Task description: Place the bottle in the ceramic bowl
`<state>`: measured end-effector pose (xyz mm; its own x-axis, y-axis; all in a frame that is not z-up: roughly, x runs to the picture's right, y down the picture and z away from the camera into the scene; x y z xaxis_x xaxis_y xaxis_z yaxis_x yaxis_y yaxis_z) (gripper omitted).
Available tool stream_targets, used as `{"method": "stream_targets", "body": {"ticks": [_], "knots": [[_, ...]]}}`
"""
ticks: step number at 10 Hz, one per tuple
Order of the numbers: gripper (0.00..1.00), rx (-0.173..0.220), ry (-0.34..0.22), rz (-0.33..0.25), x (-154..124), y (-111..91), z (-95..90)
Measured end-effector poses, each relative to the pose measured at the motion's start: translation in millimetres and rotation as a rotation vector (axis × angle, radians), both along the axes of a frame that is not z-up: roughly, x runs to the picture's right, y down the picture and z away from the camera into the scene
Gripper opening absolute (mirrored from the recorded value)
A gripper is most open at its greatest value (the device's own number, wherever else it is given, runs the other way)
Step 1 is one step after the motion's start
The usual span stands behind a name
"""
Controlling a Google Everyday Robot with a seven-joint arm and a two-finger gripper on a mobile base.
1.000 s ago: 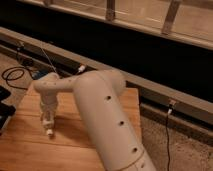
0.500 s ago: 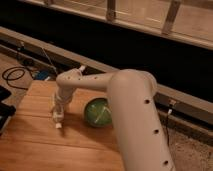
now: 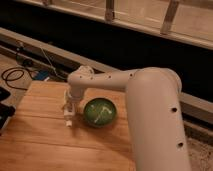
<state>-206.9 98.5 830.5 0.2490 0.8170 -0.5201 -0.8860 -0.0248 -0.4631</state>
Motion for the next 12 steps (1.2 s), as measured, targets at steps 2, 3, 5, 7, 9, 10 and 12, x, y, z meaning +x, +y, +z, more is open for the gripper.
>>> {"method": "stream_targets", "body": {"ticks": [2, 3, 5, 7, 9, 10, 12], "knots": [[0.00, 0.000, 0.002, 0.002, 2, 0, 0.5], [0.00, 0.000, 0.002, 0.001, 2, 0, 0.4], [0.00, -0.003, 0.003, -0.003, 0, 0, 1.0], [0.00, 0.038, 0.043, 0.016, 14, -10, -5.3], [0.00, 0.092, 0.096, 0.061, 46, -23, -30.3], [0.00, 0.119, 0.119, 0.090, 67, -25, -44.5], [0.00, 0.159, 0.175, 0.150, 111, -26, -68.8]]}}
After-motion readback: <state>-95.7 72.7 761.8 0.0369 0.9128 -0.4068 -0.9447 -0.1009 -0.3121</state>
